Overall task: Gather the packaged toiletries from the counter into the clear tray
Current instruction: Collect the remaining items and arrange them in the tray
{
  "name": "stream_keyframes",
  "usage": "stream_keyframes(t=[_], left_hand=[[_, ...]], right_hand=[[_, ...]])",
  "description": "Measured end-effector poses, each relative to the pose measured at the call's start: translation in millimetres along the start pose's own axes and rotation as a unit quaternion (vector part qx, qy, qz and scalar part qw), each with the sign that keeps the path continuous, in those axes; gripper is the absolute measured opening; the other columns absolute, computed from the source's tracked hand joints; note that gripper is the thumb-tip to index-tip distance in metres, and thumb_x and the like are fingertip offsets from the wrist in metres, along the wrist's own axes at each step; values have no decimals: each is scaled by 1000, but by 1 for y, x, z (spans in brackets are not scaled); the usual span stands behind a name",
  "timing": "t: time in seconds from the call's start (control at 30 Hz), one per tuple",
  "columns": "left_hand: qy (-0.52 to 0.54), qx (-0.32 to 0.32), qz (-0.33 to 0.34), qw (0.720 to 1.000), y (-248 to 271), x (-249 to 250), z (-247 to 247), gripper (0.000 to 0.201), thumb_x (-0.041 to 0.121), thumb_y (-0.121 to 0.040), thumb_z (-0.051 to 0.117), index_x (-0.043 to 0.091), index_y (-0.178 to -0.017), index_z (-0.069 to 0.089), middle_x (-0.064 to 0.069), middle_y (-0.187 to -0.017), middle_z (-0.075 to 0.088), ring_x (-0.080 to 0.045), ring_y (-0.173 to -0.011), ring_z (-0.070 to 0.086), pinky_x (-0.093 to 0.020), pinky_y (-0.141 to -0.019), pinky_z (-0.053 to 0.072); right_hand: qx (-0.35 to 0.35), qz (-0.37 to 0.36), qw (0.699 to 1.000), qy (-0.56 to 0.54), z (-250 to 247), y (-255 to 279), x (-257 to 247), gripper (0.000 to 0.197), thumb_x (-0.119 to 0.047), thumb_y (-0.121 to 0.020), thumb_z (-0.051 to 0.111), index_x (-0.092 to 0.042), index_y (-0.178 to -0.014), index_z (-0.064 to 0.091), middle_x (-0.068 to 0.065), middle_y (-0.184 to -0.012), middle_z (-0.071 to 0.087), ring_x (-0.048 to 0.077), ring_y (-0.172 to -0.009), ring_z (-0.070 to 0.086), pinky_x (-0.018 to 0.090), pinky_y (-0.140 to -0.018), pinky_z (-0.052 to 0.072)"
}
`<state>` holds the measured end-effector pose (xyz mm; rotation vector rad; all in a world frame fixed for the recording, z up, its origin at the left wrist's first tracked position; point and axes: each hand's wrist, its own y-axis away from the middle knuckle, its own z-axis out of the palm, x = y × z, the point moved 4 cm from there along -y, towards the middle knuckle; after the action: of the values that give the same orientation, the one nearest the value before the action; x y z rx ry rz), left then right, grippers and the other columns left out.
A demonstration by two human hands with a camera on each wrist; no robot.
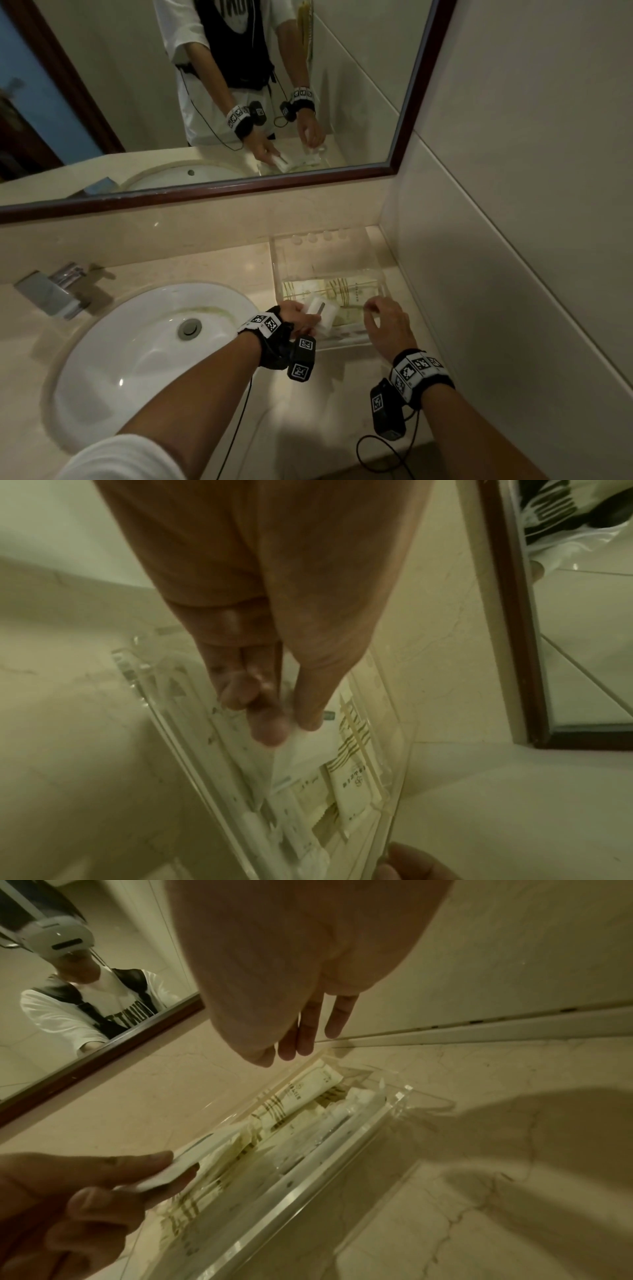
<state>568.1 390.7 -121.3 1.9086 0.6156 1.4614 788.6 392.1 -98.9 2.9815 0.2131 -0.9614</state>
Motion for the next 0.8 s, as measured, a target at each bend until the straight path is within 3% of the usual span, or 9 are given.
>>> stream_keyframes(t=[0.13, 0.33, 0.63, 0.7, 0.8], left_hand=[[26, -25, -15, 999, -3, -3, 4, 13, 12, -85, 68, 1, -85, 63, -3, -48, 67, -10, -37, 60, -18, -40, 47], [36, 5, -11, 999, -4, -2, 5, 10, 6, -85, 66, 2, -78, 62, 0, -41, 63, -7, -33, 58, -15, -36, 45], [7, 21, -17, 1000, -13, -3, -1, 18, 18, -83, 71, 9, -69, 63, 5, -40, 60, -8, -37, 53, -22, -49, 42], [0, 34, -24, 999, -12, -3, -7, 22, 20, -81, 73, 10, -64, 62, 5, -39, 59, -10, -39, 53, -19, -47, 43], [35, 32, -33, 998, -9, -4, -18, 21, 18, -74, 79, 5, -69, 64, -2, -50, 63, -14, -41, 58, -18, -47, 47]], right_hand=[[-6, 1, 1000, -7, 3, -1, 0, 9, -18, -89, 54, -20, -96, 60, -3, -96, 60, 17, -94, 57, 35, -85, 41], [-13, -1, 1000, -18, 7, -2, 4, 9, -16, -89, 55, -20, -95, 59, -3, -95, 60, 17, -91, 57, 41, -87, 47], [-24, -2, 999, -28, 13, -5, 11, 9, -17, -88, 54, -23, -93, 58, -5, -94, 58, 15, -91, 56, 42, -86, 50], [-26, 0, 999, -34, 14, -6, 13, 10, -16, -88, 54, -23, -94, 58, -5, -95, 58, 15, -91, 56, 42, -86, 50], [-25, 0, 999, -41, 15, -6, 13, 11, -14, -88, 54, -21, -95, 59, -4, -96, 58, 15, -92, 56, 40, -86, 51]])
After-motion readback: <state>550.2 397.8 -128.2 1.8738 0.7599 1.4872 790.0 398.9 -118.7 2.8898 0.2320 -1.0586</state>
